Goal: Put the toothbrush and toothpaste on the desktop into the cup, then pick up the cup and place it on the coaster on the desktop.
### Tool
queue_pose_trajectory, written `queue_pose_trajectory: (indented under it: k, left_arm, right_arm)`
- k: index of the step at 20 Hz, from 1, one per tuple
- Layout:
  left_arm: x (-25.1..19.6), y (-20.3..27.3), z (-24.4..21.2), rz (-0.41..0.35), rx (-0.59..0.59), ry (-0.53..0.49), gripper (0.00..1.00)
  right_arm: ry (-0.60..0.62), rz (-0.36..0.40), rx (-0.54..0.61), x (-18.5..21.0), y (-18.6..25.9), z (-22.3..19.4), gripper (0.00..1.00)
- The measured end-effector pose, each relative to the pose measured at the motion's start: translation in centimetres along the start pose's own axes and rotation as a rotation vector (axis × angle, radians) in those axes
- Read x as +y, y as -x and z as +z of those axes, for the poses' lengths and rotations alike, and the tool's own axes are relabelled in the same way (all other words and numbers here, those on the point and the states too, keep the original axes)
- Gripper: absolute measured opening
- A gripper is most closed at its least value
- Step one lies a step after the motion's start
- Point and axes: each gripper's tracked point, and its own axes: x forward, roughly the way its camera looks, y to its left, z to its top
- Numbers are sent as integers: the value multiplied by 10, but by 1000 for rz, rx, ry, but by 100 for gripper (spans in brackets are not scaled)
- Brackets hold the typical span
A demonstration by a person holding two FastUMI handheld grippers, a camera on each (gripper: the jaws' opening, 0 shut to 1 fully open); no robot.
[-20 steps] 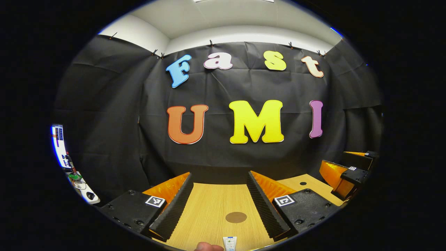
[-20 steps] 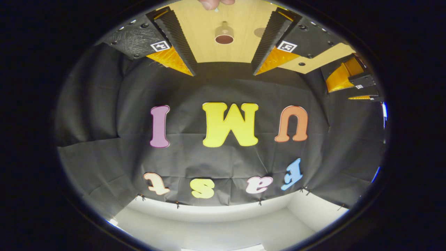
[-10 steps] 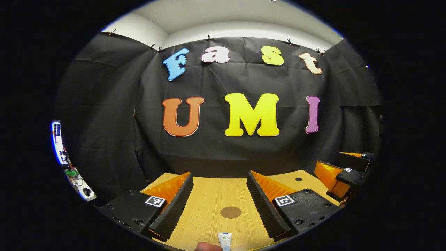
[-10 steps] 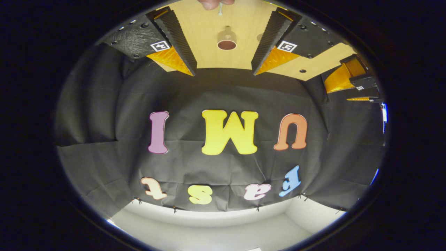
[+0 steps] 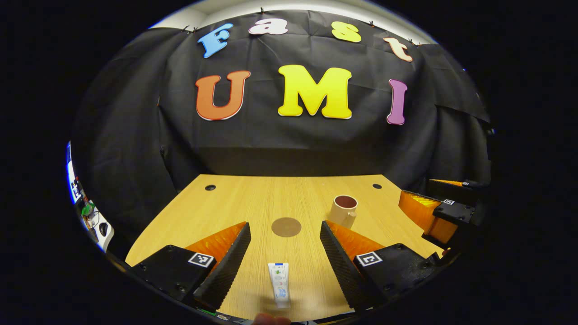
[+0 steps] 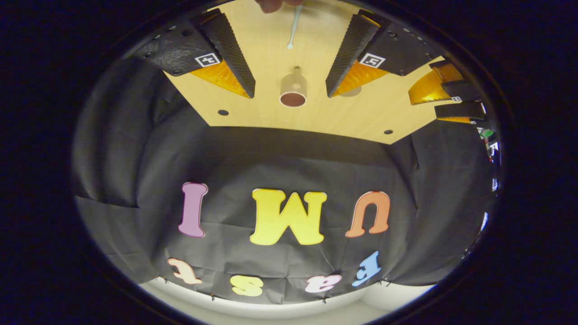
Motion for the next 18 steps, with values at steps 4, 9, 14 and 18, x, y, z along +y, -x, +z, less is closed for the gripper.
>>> queue_pose_trajectory:
  k: [4, 9, 14, 18]
  left_arm:
    - [-1, 3, -62, -1, 183, 29, 98]
    - [-1, 4, -116, 5, 346, 68, 99]
    - [3, -9, -136, 17, 394, 53, 99]
    - [5, -22, -148, 15, 421, 36, 99]
  right_arm:
    - [-14, 24, 139, 5, -3, -50, 98]
    - [-18, 32, 263, 6, -8, -92, 96]
    - [-28, 32, 358, 4, -13, -120, 96]
    - [-42, 42, 435, 9, -26, -147, 96]
